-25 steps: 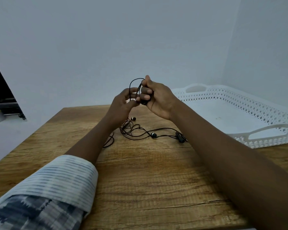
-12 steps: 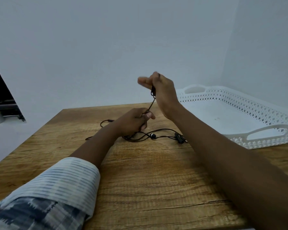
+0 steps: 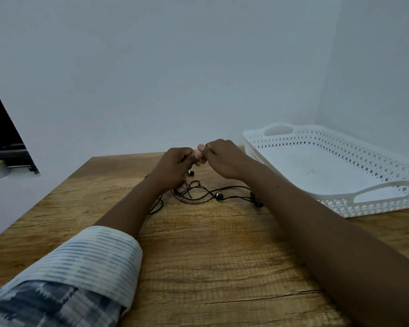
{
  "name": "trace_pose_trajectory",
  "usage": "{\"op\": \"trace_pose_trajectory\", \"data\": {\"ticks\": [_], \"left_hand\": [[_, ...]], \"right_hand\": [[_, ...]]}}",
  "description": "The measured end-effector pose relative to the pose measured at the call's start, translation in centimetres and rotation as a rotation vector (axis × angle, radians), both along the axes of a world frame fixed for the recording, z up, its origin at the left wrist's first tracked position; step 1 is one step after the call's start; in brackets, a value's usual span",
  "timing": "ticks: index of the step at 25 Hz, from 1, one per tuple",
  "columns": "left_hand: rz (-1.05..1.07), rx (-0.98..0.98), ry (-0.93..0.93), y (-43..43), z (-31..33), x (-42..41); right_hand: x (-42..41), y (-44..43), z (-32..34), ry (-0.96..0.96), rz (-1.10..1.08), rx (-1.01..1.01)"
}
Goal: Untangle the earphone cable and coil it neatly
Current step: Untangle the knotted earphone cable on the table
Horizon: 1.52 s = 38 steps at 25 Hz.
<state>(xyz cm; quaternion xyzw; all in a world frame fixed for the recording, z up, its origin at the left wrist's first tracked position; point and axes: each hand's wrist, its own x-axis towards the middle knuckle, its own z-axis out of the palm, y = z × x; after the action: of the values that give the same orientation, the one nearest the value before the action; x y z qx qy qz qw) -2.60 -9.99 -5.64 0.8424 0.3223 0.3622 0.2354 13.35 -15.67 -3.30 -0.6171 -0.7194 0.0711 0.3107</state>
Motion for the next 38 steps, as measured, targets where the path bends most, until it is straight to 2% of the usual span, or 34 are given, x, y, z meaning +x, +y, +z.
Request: {"op": "trace_pose_trajectory", "data": {"ticks": [2, 5, 8, 11, 15, 17, 18, 19, 21, 22, 23, 25, 28, 29, 31, 34, 38], "left_hand": [[0.02, 0.008, -0.041, 0.3, 0.1, -0.3], [-0.044, -0.049, -0.163, 0.5, 0.0, -0.5], [-0.143, -0.155, -0.291, -0.1, -0.1, 0.2], [-0.174, -0.258, -0.28, -0.7, -0.6, 1.2], [-0.17, -0.241, -0.023, -1.1, -1.4, 1.6], [-0.177, -0.189, 0.059, -1.6, -1.1, 1.7], [-0.18, -0.177, 0.08, -1.8, -0.9, 1.8], [-0.185, -0.161, 0.098, -2.1, -0.6, 2.0], [-0.171, -0.098, 0.134, -2.4, -0.1, 2.2], [-0.162, -0.066, 0.142, -2.4, 0.0, 2.2], [-0.158, -0.044, 0.14, -2.4, 0.1, 2.1], [-0.13, 0.008, 0.154, -1.9, 0.3, 1.7], [-0.038, 0.076, 0.142, -0.8, 0.4, 0.7], [-0.018, 0.073, 0.109, -0.5, 0.4, 0.3], [0.003, 0.069, 0.029, -0.1, 0.3, -0.2], [0.013, -0.008, -0.125, 0.1, -0.1, -0.3], [-0.203, -0.519, -0.533, 0.0, -0.3, -0.3]], "right_hand": [[0.1, -0.5, 0.4, 0.241, 0.086, -0.173], [-0.1, -1.5, 1.6, 0.741, 0.3, -0.479], [-0.3, -1.8, 2.4, 1.108, 0.45, -0.571], [-0.5, -1.7, 2.9, 1.423, 0.561, -0.486], [-0.5, -1.0, 3.9, 1.778, 0.611, -0.104], [-0.2, -0.8, 3.8, 1.759, 0.555, 0.038], [-0.1, -0.7, 3.5, 1.645, 0.481, 0.097], [0.1, -0.6, 3.1, 1.428, 0.363, 0.152], [0.2, -0.6, 1.9, 0.777, 0.087, 0.221], [0.2, -0.6, 1.2, 0.486, 0.008, 0.245], [0.1, -0.4, 0.6, 0.278, -0.013, 0.247], [0.1, -0.2, -0.1, 0.022, -0.017, 0.185], [0.6, 0.1, -0.5, -0.199, -0.1, 0.131], [0.8, 0.1, -0.5, -0.221, -0.116, 0.127], [0.9, -0.2, -0.3, -0.146, -0.097, 0.065], [0.2, -0.9, 0.5, 0.161, 0.024, -0.12], [0.2, -1.4, 1.6, 0.75, 0.238, -0.381]]}}
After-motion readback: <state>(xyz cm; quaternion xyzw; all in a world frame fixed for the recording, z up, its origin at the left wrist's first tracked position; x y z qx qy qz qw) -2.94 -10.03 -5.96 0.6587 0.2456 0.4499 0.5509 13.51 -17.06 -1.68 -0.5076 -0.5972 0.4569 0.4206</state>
